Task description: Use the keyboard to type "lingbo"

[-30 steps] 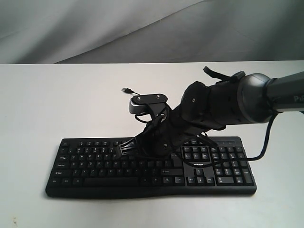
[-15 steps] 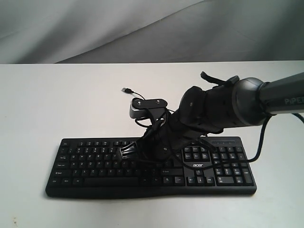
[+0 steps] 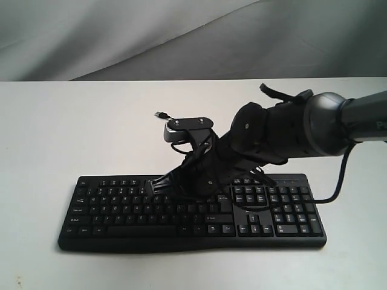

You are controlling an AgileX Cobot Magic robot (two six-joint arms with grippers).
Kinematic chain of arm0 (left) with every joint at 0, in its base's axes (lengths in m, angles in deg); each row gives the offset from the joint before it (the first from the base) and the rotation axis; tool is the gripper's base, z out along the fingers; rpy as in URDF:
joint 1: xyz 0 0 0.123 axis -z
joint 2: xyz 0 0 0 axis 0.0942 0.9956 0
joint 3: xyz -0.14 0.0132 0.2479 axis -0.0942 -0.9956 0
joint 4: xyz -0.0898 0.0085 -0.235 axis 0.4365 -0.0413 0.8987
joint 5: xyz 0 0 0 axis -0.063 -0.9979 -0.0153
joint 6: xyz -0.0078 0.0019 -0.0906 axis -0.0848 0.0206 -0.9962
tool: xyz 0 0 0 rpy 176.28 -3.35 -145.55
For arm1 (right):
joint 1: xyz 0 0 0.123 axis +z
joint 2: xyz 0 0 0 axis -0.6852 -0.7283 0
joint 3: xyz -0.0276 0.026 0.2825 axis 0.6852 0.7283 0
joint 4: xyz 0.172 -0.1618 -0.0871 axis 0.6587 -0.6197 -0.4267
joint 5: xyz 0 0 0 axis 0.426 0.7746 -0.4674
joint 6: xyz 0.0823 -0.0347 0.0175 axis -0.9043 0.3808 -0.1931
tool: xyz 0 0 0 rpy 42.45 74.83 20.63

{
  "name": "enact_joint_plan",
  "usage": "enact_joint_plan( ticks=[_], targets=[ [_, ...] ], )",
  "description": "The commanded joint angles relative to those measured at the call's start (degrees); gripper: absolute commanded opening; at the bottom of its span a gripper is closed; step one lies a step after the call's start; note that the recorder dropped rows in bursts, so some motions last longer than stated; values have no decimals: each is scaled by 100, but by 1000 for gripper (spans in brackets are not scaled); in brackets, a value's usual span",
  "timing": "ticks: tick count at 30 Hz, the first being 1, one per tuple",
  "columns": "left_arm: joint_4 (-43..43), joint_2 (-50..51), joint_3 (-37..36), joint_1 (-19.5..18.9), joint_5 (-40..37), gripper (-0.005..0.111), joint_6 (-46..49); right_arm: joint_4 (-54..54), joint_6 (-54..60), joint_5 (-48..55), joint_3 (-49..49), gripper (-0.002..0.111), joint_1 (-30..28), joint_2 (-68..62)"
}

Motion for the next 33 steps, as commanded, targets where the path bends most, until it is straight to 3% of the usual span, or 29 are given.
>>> enact_joint_plan(
  ticks=[1,10,33],
  targets=[
    [46,-15,-25,-11,26,1,-23,5,183,-38,-141,0,26,177],
    [46,-15,-25,-11,26,1,-23,-19,210,185,-569,0,92,-225],
    [46,-15,-25,-11,26,1,-23,-39,322,-36,-569,0,92,-428]
  ],
)
